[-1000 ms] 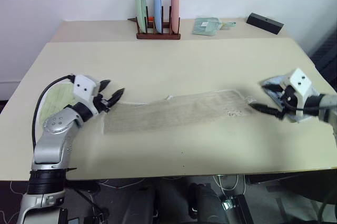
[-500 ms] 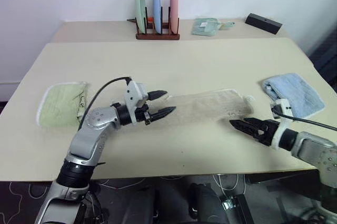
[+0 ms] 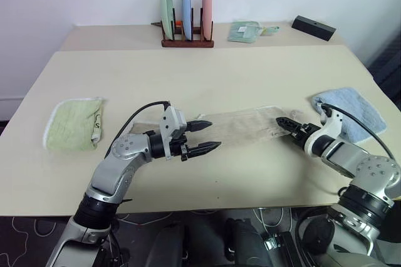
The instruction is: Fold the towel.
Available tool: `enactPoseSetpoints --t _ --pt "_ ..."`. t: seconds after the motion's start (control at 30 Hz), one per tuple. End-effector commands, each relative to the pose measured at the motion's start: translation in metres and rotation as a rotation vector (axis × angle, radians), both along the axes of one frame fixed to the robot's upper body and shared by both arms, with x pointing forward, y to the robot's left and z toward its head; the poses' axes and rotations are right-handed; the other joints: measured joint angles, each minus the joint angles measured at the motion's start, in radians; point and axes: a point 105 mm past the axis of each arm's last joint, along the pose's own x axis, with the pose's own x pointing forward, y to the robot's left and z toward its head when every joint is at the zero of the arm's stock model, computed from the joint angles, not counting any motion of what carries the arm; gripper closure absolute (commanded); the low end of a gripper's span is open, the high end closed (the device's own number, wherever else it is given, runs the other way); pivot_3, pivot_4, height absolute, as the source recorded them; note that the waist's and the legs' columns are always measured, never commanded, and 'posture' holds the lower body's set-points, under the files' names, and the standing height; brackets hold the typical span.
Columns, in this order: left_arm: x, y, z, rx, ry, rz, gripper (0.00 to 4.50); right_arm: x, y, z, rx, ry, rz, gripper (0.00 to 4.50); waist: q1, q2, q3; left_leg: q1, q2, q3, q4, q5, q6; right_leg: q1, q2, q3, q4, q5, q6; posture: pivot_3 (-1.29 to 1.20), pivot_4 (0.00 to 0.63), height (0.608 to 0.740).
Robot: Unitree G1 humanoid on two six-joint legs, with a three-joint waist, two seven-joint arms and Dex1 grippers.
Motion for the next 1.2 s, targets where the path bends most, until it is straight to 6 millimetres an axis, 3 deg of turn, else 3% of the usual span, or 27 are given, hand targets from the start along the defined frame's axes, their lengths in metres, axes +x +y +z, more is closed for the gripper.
enactPoseSetpoints --t 0.03,0.1,0.27,0.37,0.43,0.57,0.73,0.8,1.03,1.2 --pt "-0.004 0.004 0.009 -0.008 -0.039 0.013 1.52 0.001 -0.011 0.009 -0.011 -0.029 -0.048 3.38 -0.001 0.0 0.0 0.0 0.0 0.0 0.0 0.0 0.0 0.0 0.0 0.0 0.0 0.0 0.0 0.0 0.15 0.737" --pt "-0.004 0.007 0.008 -0.006 -0.035 0.024 1.52 0.0 -0.02 0.018 -0.045 -0.057 -0.066 4.48 -0.002 0.0 0.0 0.0 0.0 0.0 0.0 0.0 0.0 0.0 0.0 0.0 0.0 0.0 0.0 0.0 0.15 0.737" --pt "0.001 0.014 0.007 -0.01 -0.029 0.063 1.52 -0.01 -0.049 0.048 -0.177 -0.145 -0.081 4.48 0.002 0.0 0.0 0.0 0.0 0.0 0.0 0.0 0.001 0.0 0.0 0.0 -0.001 0.0 0.0 0.0 0.15 0.737" --pt "0.003 0.018 0.005 -0.005 -0.026 0.069 1.52 -0.015 -0.057 0.065 -0.309 -0.189 -0.035 4.48 -0.002 0.0 0.0 0.0 0.0 0.0 0.0 -0.001 0.001 0.0 0.0 0.0 -0.001 0.0 0.0 0.0 0.15 0.737" --pt "0.004 0.02 0.004 0.003 -0.029 0.072 1.52 -0.016 -0.051 0.079 -0.451 -0.242 0.047 4.48 -0.002 0.0 0.0 0.0 0.0 0.0 0.0 -0.001 0.001 0.0 0.001 0.0 -0.001 0.0 0.0 0.0 0.15 0.737" --pt "0.008 0.023 0.006 0.01 -0.039 0.078 1.52 -0.02 0.004 0.098 -0.731 -0.408 0.383 4.48 -0.011 0.001 0.0 0.001 0.001 0.0 -0.001 -0.001 0.001 0.0 0.001 0.001 -0.001 -0.001 0.001 0.0 0.15 0.737" --pt "0.012 0.023 0.006 0.01 -0.047 0.085 1.52 -0.029 0.064 0.079 -0.938 -0.482 0.758 4.48 -0.006 -0.001 0.001 0.0 0.002 -0.001 0.0 -0.001 0.001 0.0 0.002 0.0 -0.001 -0.001 0.002 0.0 0.15 0.737" --pt "0.012 0.023 0.006 0.007 -0.047 0.088 1.52 -0.028 0.076 0.067 -1.0 -0.482 0.839 4.48 0.001 -0.001 0.001 0.0 0.002 -0.001 0.0 -0.001 0.001 0.0 0.001 0.0 -0.002 -0.001 0.001 0.0 0.15 0.737" --pt "0.009 0.025 0.006 -0.006 -0.044 0.12 1.52 -0.02 0.098 0.027 -1.094 -0.436 0.961 4.48 0.001 -0.002 0.001 -0.001 0.001 -0.001 0.001 -0.001 0.001 0.0 0.0 0.0 -0.003 -0.001 0.0 0.0 0.15 0.737" --pt "0.007 0.027 0.004 -0.007 -0.033 0.134 1.52 -0.026 0.103 0.023 -1.099 -0.46 1.025 4.48 0.001 -0.001 0.001 -0.001 0.001 -0.001 0.001 -0.001 0.001 0.0 0.0 0.0 -0.003 -0.001 0.0 0.0 0.15 0.737"
